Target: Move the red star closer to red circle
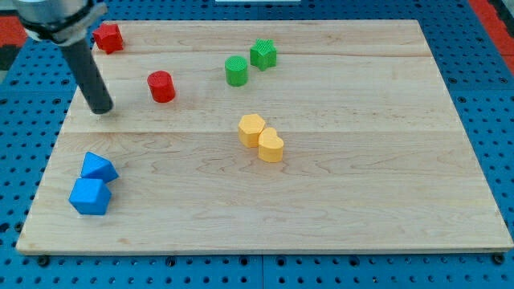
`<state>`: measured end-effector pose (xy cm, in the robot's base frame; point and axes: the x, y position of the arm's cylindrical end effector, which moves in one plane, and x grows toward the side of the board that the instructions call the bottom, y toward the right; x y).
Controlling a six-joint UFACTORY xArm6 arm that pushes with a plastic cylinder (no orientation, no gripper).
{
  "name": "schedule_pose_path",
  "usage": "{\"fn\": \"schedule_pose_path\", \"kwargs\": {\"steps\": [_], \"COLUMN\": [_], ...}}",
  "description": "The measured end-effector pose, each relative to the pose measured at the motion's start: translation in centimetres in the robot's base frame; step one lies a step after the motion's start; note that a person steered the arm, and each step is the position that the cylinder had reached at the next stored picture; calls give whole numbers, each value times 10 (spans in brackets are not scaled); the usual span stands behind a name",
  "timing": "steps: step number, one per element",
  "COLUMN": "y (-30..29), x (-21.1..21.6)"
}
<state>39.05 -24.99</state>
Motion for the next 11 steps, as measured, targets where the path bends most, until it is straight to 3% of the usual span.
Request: {"fn": "schedule_pose_path", "kwargs": {"steps": [1,4,7,8,10,11], "y": [-33,-36,-6,35,22,53], "x": [-42,-194,-192,-150,-140,-136]}}
